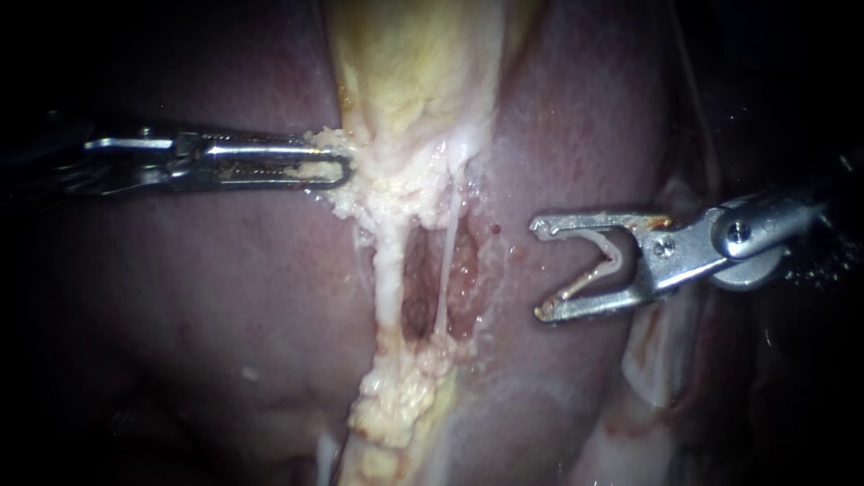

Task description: Clipping first clip left tube

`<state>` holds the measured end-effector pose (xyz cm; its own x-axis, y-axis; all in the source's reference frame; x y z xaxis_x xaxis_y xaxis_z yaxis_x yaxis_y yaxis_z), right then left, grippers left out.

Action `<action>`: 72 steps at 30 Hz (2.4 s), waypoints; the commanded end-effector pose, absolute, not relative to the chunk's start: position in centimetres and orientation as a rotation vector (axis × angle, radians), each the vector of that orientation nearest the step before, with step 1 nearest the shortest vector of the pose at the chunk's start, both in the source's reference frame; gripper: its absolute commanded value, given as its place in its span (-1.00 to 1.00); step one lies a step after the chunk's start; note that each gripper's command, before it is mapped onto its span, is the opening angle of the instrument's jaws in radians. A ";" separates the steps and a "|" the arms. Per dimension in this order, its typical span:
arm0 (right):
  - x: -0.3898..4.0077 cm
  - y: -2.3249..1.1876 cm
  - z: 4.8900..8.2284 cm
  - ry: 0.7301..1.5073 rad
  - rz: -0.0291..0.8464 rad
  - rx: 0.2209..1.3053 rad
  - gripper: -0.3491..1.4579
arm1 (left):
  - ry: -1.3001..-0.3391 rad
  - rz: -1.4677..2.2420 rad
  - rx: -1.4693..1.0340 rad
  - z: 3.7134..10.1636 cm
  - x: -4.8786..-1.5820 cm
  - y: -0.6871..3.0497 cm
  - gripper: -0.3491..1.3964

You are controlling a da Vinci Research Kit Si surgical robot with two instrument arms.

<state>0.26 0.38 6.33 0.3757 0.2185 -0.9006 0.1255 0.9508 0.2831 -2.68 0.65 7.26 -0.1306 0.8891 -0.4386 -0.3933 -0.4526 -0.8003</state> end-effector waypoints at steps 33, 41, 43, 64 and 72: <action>0.75 -0.09 6.44 1.191 0.133 0.473 -0.06 | -0.667 1.681 -1.193 6.29 -2.31 0.71 -1.00; 1.09 -0.28 6.58 1.205 0.231 0.590 -0.06 | -0.666 1.680 -1.192 6.29 -2.34 0.71 -1.00; 1.16 -0.30 6.62 1.204 0.245 0.607 -0.06 | -0.666 1.680 -1.192 6.29 -2.34 0.71 -1.00; 1.43 -0.24 7.24 1.204 0.271 0.670 -0.06 | -0.664 1.680 -1.192 6.31 -2.37 0.72 -1.00; 1.48 -0.24 7.40 1.214 0.272 0.663 -0.06 | -0.664 1.680 -1.193 6.32 -2.37 0.72 -1.00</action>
